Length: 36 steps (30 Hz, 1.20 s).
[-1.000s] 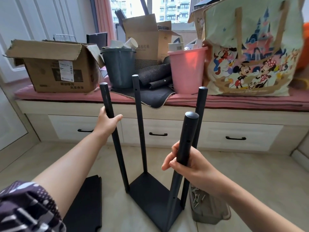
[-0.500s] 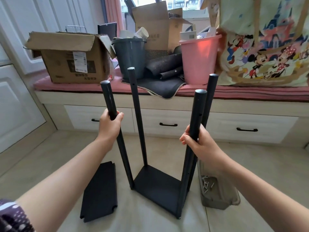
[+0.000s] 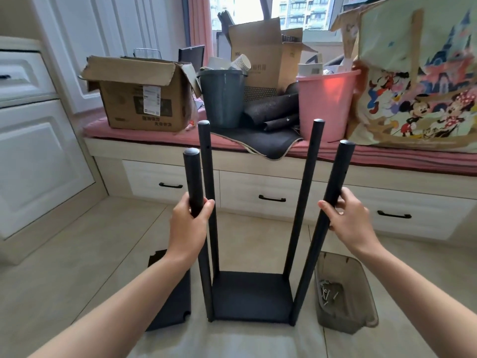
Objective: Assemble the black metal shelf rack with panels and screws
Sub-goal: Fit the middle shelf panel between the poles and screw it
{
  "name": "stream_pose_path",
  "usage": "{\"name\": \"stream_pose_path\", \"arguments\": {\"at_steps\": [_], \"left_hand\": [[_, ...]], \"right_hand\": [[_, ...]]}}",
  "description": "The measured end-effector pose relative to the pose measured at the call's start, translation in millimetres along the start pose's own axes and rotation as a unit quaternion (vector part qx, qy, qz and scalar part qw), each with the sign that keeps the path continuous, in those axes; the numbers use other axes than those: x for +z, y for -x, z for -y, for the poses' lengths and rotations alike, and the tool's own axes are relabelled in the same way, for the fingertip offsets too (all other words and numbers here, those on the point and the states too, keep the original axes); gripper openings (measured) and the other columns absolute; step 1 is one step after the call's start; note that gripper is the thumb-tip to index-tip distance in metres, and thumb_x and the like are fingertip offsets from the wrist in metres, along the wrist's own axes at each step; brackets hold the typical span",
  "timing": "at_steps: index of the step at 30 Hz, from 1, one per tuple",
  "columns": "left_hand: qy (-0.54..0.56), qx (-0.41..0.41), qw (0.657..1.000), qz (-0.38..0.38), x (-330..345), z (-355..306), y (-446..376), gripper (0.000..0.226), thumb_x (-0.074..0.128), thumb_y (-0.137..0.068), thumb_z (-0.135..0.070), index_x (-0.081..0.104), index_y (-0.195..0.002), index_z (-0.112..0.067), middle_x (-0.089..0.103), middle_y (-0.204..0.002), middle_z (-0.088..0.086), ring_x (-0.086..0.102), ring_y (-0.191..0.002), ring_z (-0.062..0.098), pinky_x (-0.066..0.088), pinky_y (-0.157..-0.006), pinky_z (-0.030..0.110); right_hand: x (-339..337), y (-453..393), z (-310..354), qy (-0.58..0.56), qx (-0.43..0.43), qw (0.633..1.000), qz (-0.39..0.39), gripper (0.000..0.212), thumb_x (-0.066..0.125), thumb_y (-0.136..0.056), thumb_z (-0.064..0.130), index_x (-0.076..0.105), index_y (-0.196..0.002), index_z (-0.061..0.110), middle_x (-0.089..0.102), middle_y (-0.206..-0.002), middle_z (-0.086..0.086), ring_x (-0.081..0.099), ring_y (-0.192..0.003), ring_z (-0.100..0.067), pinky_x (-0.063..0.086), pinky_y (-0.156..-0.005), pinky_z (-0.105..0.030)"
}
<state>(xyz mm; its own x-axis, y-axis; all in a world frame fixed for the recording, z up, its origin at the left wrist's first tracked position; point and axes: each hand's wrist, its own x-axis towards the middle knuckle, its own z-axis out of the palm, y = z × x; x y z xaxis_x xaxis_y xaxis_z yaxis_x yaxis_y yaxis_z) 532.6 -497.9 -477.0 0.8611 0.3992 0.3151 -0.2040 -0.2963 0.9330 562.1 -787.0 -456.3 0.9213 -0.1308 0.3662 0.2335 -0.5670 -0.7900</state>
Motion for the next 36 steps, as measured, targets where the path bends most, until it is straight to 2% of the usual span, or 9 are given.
{"name": "stream_pose_path", "arguments": {"at_steps": [3, 7, 11, 14, 16, 20, 24, 32, 36], "left_hand": [[0.012, -0.018, 1.000, 0.002, 0.4, -2.6, -0.9, 0.014, 0.069, -0.095, -0.018, 0.060, -0.084, -0.017, 0.063, -0.081, 0.008, 0.064, -0.085, 0.029, 0.050, -0.074, 0.030], [0.022, -0.029, 0.999, 0.012, -6.2, -4.2, -5.1, 0.013, 0.075, -0.089, -0.015, 0.066, -0.093, -0.023, 0.069, -0.091, -0.003, 0.065, -0.091, 0.009, 0.048, -0.072, 0.015], [0.012, -0.053, 0.998, 0.038, -15.8, 7.8, 2.0, 0.025, 0.076, -0.087, -0.010, 0.068, -0.108, -0.022, 0.071, -0.099, -0.007, 0.067, -0.093, 0.004, 0.049, -0.068, 0.007], [0.010, -0.098, 0.993, 0.058, -29.8, 26.4, 12.0, 0.029, 0.074, -0.089, -0.010, 0.068, -0.113, -0.025, 0.073, -0.101, -0.010, 0.068, -0.090, -0.003, 0.049, -0.066, 0.006], [-0.008, -0.114, 0.991, 0.066, -43.1, 40.5, 19.5, 0.026, 0.073, -0.091, -0.014, 0.068, -0.112, -0.028, 0.072, -0.103, -0.011, 0.067, -0.092, -0.002, 0.048, -0.070, 0.009], [-0.032, -0.154, 0.986, 0.059, -68.7, 71.3, 32.1, 0.019, 0.070, -0.093, -0.013, 0.069, -0.107, -0.026, 0.071, -0.103, -0.003, 0.066, -0.100, 0.009, 0.054, -0.088, 0.026], [-0.046, -0.208, 0.975, 0.059, -89.6, 107.8, 46.1, 0.015, 0.068, -0.094, -0.011, 0.068, -0.103, -0.023, 0.070, -0.102, -0.001, 0.066, -0.101, 0.017, 0.056, -0.094, 0.038], [-0.073, -0.337, 0.938, 0.038, -115.4, 200.0, 76.4, 0.011, 0.069, -0.093, -0.013, 0.067, -0.103, -0.015, 0.070, -0.098, 0.005, 0.063, -0.082, 0.016, 0.052, -0.074, 0.026], [-0.108, -0.395, 0.911, 0.046, -125.9, 244.0, 81.0, 0.015, 0.069, -0.093, -0.018, 0.065, -0.108, -0.015, 0.067, -0.106, 0.003, 0.064, -0.098, 0.022, 0.052, -0.090, 0.037]], "right_hand": [[-2.7, 2.7, -2.8, 0.007, 0.012, 1.000, -0.001, 0.026, 0.065, -0.094, 0.018, 0.060, -0.118, 0.010, 0.066, -0.102, -0.005, 0.066, -0.099, -0.027, 0.058, -0.083, -0.052], [-6.8, 8.8, -10.8, 0.021, 0.045, 0.999, -0.001, 0.027, 0.066, -0.093, 0.019, 0.061, -0.117, 0.006, 0.067, -0.101, -0.005, 0.067, -0.095, -0.026, 0.058, -0.086, -0.048], [-7.3, 23.1, -24.6, 0.062, 0.151, 0.987, 0.011, 0.048, 0.066, -0.094, 0.031, 0.056, -0.129, -0.002, 0.069, -0.112, -0.017, 0.066, -0.102, -0.033, 0.054, -0.091, -0.042], [5.1, 46.9, -34.2, 0.067, 0.226, 0.968, 0.086, 0.042, 0.064, -0.093, 0.034, 0.068, -0.106, -0.005, 0.073, -0.098, -0.020, 0.068, -0.092, -0.036, 0.057, -0.087, -0.048], [19.9, 65.2, -34.7, 0.049, 0.248, 0.960, 0.121, 0.030, 0.063, -0.093, 0.031, 0.068, -0.098, 0.001, 0.073, -0.090, -0.017, 0.069, -0.086, -0.033, 0.058, -0.082, -0.051], [55.6, 89.5, -31.4, 0.034, 0.250, 0.949, 0.191, 0.016, 0.062, -0.095, 0.029, 0.065, -0.101, 0.014, 0.071, -0.096, -0.006, 0.067, -0.092, -0.024, 0.060, -0.077, -0.041], [94.2, 100.5, -28.8, 0.025, 0.264, 0.932, 0.246, 0.009, 0.062, -0.095, 0.024, 0.065, -0.098, 0.015, 0.072, -0.094, -0.008, 0.068, -0.096, -0.028, 0.058, -0.082, -0.042], [194.2, 117.1, -39.9, 0.030, 0.276, 0.896, 0.348, 0.010, 0.060, -0.092, 0.022, 0.068, -0.089, 0.018, 0.075, -0.089, -0.004, 0.067, -0.081, -0.019, 0.056, -0.072, -0.030], [239.0, 129.8, -51.9, 0.035, 0.279, 0.873, 0.398, 0.014, 0.058, -0.094, 0.022, 0.069, -0.089, 0.015, 0.075, -0.089, -0.006, 0.062, -0.077, -0.016, 0.052, -0.066, -0.027]]}}
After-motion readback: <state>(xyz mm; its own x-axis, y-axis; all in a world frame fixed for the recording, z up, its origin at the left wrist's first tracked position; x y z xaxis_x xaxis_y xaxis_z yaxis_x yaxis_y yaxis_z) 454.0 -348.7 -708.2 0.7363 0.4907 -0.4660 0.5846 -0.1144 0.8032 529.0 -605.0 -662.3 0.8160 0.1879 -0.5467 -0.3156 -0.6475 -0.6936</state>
